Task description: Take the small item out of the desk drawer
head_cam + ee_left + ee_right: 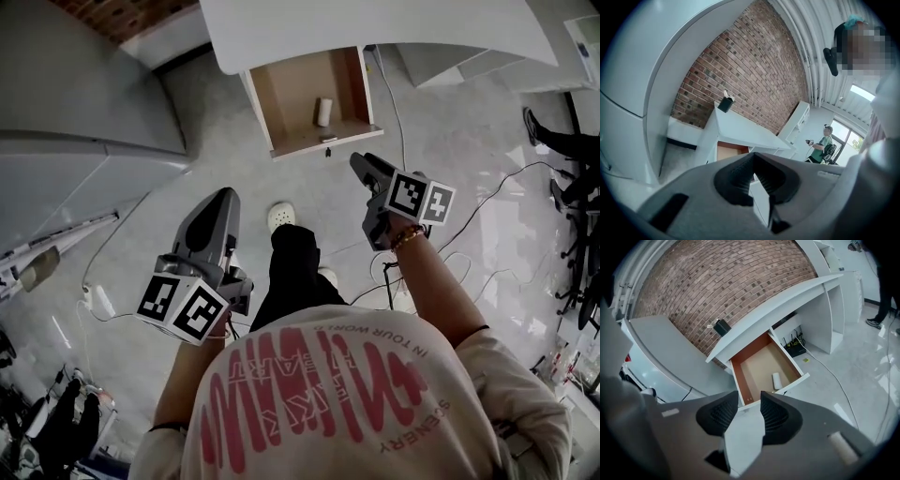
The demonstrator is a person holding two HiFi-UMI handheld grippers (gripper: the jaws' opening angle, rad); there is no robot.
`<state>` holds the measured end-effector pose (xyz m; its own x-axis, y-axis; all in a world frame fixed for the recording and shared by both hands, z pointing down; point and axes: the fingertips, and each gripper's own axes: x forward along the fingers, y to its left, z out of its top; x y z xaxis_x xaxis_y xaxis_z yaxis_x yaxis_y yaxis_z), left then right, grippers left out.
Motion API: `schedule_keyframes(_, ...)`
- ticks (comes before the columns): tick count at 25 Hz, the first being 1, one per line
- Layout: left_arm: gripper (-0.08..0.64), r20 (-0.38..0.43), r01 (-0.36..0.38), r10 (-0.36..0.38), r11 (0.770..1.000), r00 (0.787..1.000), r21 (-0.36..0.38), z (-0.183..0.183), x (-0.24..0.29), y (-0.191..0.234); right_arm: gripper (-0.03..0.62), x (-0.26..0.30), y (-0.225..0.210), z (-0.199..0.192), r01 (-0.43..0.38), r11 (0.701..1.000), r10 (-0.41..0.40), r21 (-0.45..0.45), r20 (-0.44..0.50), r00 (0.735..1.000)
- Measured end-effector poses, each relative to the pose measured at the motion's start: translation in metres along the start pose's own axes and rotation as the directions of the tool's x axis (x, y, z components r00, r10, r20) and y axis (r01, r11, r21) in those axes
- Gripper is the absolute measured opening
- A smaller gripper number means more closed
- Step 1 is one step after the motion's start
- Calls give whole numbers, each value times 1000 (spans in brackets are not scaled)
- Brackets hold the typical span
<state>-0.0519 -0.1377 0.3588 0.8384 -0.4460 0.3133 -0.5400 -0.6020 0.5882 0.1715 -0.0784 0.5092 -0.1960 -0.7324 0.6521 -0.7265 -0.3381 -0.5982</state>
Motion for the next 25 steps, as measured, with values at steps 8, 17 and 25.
schedule_keyframes(8, 2, -46, -29, 30, 1000, 999, 5, 3, 5, 45, 166, 46, -9, -2, 57, 998, -56, 39, -20, 998)
schedule_keyframes(17, 2, -122, 32, -24, 997, 992, 65, 4, 30, 66, 172, 74, -15, 3, 134, 989, -133, 69, -18, 991)
schedule_keyframes(25, 2, -102, 59, -53, 997, 993, 58, 16, 48, 67, 172, 86, -18, -5, 174, 983, -169, 65, -75, 983)
